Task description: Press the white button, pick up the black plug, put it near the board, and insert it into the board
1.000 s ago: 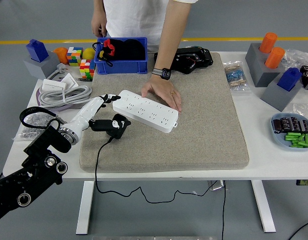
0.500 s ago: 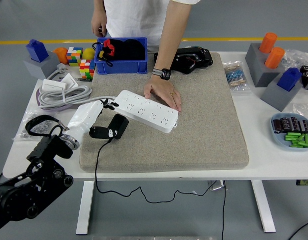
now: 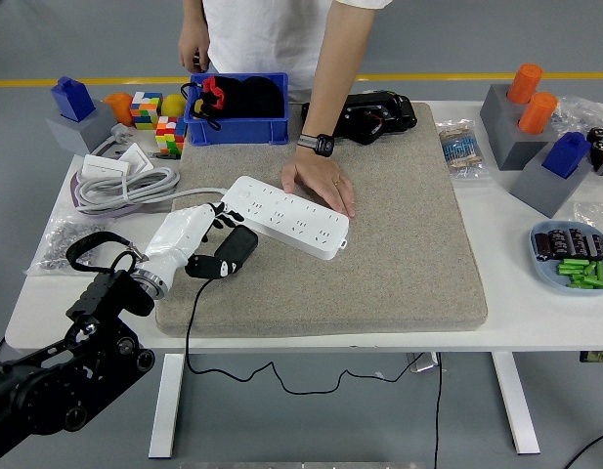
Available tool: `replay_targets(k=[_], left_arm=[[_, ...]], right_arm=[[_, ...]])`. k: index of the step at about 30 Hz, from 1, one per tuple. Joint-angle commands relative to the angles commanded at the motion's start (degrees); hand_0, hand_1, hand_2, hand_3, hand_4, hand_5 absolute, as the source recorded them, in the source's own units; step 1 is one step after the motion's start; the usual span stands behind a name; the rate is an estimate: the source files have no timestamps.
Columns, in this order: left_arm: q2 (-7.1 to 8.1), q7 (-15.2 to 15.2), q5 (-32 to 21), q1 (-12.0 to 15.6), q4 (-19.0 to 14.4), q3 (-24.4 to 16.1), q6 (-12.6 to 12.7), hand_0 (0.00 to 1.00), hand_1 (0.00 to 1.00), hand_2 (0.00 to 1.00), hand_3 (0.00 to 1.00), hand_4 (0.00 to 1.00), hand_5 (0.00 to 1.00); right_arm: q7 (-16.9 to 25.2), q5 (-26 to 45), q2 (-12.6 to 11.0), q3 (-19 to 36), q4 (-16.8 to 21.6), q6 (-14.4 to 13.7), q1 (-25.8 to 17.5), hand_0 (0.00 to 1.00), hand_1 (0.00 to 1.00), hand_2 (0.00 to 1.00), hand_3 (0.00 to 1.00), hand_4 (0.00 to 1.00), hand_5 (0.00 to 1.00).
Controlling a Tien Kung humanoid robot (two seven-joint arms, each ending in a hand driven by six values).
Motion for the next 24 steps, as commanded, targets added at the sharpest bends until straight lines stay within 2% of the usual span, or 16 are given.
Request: replay_targets(k=[13, 14, 19, 20, 24], left_arm=[[0.12, 0.30, 0.37, -0.20, 0.13, -1.93, -1.09, 0.360, 0.647, 0.632, 0.658, 0.903, 0.002], [0.10, 0.35, 0.12, -0.17, 0.14, -1.81, -1.43, 0.732, 0.839, 0.811, 0.749, 0.915, 0.013], [-0.19, -0.05, -2.15, -0.12, 0.19, -0.84, -2.38, 0.732, 0.839, 0.811, 0.749, 0.915, 0.013], [-0.25, -0.14, -2.55, -0.11, 0.18, -0.68, -2.56, 0.831, 0.913, 0.899, 0.853, 0.998, 0.244], [-0.34, -0.13, -4.72, 0.03, -0.27, -0.57, -3.66, 0.831, 0.913, 0.899, 0.853, 0.998, 0.244]], right_arm=[[-0.02, 0.04, 0.10, 0.17, -0.08, 0.04, -0.06, 0.616, 0.563, 0.604, 0.543, 0.646, 0.322], [0.00, 0.04, 0.12, 0.19, -0.07, 0.05, -0.07, 0.616, 0.564, 0.604, 0.543, 0.646, 0.322], [0.03, 0.10, 0.18, 0.13, -0.06, 0.09, -0.05, 0.616, 0.564, 0.604, 0.543, 0.646, 0.322], [0.03, 0.11, 0.18, 0.12, -0.05, 0.09, -0.05, 0.619, 0.567, 0.604, 0.544, 0.645, 0.320], [0.07, 0.19, 0.14, 0.03, -0.06, 0.14, -0.06, 0.619, 0.567, 0.604, 0.544, 0.645, 0.320]])
